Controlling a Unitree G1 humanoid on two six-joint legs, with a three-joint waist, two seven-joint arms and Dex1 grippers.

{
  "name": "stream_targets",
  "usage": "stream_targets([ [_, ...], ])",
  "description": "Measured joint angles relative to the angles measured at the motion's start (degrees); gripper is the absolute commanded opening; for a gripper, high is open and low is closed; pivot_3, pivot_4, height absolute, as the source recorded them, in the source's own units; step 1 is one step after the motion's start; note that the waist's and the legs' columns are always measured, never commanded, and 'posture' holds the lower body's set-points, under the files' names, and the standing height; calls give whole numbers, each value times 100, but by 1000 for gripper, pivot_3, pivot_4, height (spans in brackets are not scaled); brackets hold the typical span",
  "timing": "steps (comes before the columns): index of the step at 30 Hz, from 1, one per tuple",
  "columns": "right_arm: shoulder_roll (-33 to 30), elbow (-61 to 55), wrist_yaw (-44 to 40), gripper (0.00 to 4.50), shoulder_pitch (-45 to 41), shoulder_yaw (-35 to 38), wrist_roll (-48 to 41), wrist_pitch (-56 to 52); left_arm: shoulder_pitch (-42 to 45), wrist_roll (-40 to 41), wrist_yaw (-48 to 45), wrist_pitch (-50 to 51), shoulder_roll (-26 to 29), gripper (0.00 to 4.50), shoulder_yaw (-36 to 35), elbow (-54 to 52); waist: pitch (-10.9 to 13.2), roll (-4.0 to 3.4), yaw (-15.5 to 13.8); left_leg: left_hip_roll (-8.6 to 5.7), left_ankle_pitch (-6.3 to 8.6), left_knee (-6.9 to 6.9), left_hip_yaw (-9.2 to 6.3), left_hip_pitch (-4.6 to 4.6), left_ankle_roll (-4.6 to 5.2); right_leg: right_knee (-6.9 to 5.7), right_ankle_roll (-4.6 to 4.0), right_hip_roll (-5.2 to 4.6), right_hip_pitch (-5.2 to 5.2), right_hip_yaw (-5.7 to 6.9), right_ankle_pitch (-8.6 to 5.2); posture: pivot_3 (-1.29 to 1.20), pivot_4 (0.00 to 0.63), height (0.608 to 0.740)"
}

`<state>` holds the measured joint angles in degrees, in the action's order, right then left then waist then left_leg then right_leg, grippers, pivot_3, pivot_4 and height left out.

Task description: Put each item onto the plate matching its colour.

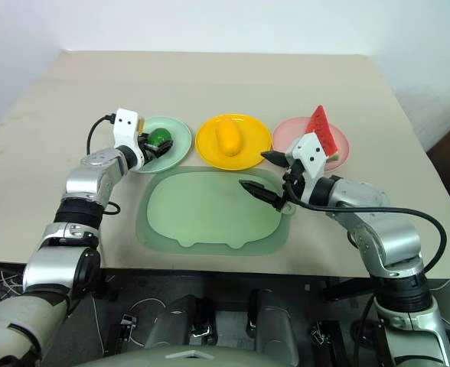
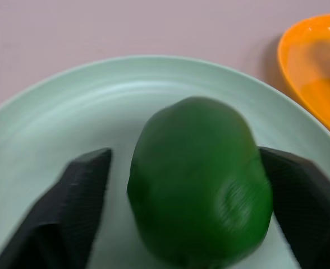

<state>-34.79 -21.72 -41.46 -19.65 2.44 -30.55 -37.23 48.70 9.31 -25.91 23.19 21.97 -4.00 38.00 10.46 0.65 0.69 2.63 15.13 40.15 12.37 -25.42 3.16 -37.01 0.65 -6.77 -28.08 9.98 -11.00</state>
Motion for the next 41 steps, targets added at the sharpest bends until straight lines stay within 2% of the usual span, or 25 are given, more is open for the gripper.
stream_targets([
  [5, -7, -28, 3, 4500, 23, 11, -4, 1, -316, 14, -302, 128, 209, 4442, 15, -563, 0, 0, 9, 1, 0, -1, 0, 0, -1, -2, 0, 0, -3, 0, 0, 0, 150, 696],
  [15, -24, -48, -50, 4500, 141, 104, -10, 31, -1575, 532, -1238, 666, 1258, 4442, -239, -2838, 0, 0, 5, 1, 1, -1, 0, -1, -2, -2, -2, -2, -5, -1, -1, 0, 150, 696],
  [20, -15, -209, 5, 4500, 392, 388, -195, 20, -2453, 1188, -2160, 2, 1453, 4442, -749, -3757, -1, -1, -4, 1, 1, -2, 0, 0, -3, 3, -18, -5, -3, -2, -10, 0, 150, 696],
  [23, -6, -352, 75, 4500, 448, 546, -336, 0, -2862, 1610, -2682, -233, 1475, 4442, -946, -3891, -1, -2, -4, 1, 1, -2, 0, 2, -4, 3, -16, -4, -3, -2, -13, 0, 150, 696],
  [27, -4, -407, 144, 4500, 692, 610, -341, 60, -3283, 1744, -3031, -561, 1449, 4442, -1026, -3814, -1, -2, -19, 0, 1, -3, 0, 0, -3, 6, 0, -5, -2, -2, -24, 0, 150, 696],
  [37, 113, -530, 357, 4500, 994, 639, -413, 143, -3485, 1487, -2823, -1781, 1087, 4442, -1027, -3355, -1, -2, -4, 1, 2, -6, 0, 0, -2, 10, -3, -4, -3, -2, -23, 0, 150, 696],
  [41, 113, -515, 396, 4500, 994, 648, -402, 230, -3667, 1480, -2688, -1969, 979, 4442, -1026, -3335, -1, -2, -5, 1, 3, -6, 0, 0, -1, 11, -1, -3, -3, -2, -25, 0, 150, 696],
])
